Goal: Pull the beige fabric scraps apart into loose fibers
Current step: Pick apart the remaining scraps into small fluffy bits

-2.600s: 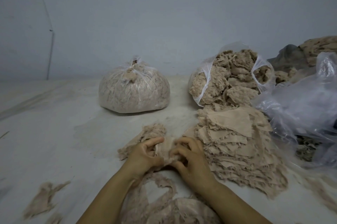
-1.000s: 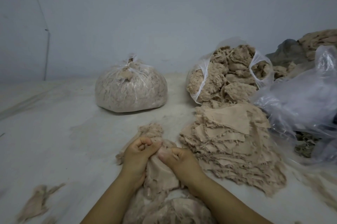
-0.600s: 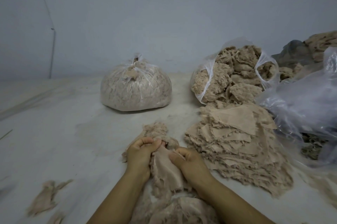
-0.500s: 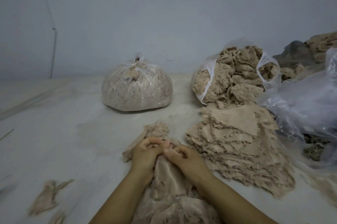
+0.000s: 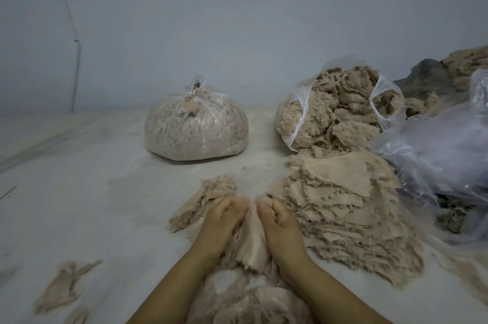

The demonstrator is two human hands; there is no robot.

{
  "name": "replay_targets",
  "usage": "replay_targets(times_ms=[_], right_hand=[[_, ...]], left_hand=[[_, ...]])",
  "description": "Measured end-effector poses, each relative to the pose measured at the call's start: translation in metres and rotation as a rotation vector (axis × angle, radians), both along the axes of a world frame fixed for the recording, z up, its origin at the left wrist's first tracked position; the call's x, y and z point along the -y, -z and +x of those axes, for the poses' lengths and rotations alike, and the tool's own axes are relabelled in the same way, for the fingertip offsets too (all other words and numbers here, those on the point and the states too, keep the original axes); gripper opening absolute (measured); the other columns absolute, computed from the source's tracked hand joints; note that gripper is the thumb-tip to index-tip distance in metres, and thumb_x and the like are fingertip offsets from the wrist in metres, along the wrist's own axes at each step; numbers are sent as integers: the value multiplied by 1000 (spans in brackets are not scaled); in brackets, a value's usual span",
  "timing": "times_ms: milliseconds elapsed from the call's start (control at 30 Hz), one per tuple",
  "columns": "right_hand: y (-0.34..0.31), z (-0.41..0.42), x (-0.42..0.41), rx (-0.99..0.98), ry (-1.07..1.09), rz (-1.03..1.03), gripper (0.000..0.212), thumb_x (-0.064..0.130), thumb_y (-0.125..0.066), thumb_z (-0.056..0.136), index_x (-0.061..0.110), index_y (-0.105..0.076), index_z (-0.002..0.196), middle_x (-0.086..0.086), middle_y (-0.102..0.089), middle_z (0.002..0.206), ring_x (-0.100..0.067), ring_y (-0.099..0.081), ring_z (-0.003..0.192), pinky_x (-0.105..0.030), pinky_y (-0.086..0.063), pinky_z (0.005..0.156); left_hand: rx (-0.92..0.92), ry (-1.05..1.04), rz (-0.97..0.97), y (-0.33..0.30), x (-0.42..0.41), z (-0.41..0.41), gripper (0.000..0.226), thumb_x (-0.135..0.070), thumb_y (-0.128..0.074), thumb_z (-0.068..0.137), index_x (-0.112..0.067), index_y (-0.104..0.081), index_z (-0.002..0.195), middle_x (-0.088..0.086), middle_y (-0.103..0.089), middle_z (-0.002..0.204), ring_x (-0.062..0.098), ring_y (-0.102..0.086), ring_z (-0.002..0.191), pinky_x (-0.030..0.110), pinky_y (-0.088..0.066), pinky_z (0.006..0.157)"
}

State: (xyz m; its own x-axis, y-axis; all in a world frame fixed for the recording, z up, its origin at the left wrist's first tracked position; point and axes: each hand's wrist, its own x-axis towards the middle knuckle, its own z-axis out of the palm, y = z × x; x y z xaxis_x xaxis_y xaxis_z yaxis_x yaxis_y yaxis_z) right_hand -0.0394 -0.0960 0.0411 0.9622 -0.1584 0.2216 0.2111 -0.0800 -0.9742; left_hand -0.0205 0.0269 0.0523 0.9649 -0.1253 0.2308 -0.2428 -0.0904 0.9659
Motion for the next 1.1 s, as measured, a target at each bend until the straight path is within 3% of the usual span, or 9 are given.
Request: replay_targets(times_ms=[100,200,367,433,600,733,800,933,1100], right_hand=[[-2,1,2,49,97,-29,30,23,-48,99,7,-45,73,-1,-42,63,-8,-39,57,-26,-34,54],[-3,2,7,71,165,-4,32,25,-46,100,14,-41,70,3,-38,62,-8,-36,57,-27,-33,56],[-2,4,15,35,197,23,29,28,-44,100,11,-51,77,-4,-54,72,-17,-50,68,-35,-41,67],[-3,4,11,34,180,43,29,29,-44,100,5,-56,88,-15,-62,85,-27,-58,78,-39,-47,78],[-5,-1,9,77,94,85,31,32,-48,99,5,-58,90,-19,-63,86,-30,-60,78,-44,-50,76],[-5,-6,5,129,-23,7,24,25,-53,97,10,-60,80,-7,-60,71,-12,-54,67,-33,-45,66],[-3,-8,1,161,-22,-76,19,18,-52,97,18,-64,82,1,-65,76,-9,-60,72,-27,-47,69],[2,-8,2,181,61,-277,12,20,-48,99,25,-57,94,12,-64,83,1,-58,77,-17,-44,72],[-3,-4,14,109,74,-376,16,27,-47,99,24,-61,94,14,-63,83,6,-55,79,-13,-40,72]], left_hand=[[116,-172,147,3,1,6,33,-13,-54,94,-19,-53,61,-13,-52,53,-3,-45,50,10,-35,50],[13,-332,-74,1,-8,15,36,-17,-49,97,-16,-44,61,-11,-42,47,10,-38,47,27,-33,47],[-23,-264,17,2,-19,11,50,-52,-46,87,-7,-58,70,-11,-47,47,8,-42,45,19,-35,45],[-2,-187,65,0,-13,5,60,-66,-44,79,-12,-70,77,-11,-63,64,3,-57,59,13,-44,59],[518,-503,549,-4,-11,-2,54,-60,-44,88,-20,-74,66,-13,-54,100,7,-39,98,16,-27,82],[203,-74,211,-12,-3,-8,43,-59,-62,79,-26,-64,106,-17,-60,106,-5,-56,101,5,-41,82],[69,101,151,-9,6,-10,31,-41,-68,79,-21,-65,103,-10,-70,96,0,-64,92,10,-47,75],[-14,88,64,-7,9,-8,25,-25,-66,83,0,-67,88,9,-70,83,17,-62,77,30,-50,73],[-143,-189,-177,-17,-8,-1,23,-27,-63,87,-7,-65,76,3,-67,68,12,-62,61,23,-51,58]])
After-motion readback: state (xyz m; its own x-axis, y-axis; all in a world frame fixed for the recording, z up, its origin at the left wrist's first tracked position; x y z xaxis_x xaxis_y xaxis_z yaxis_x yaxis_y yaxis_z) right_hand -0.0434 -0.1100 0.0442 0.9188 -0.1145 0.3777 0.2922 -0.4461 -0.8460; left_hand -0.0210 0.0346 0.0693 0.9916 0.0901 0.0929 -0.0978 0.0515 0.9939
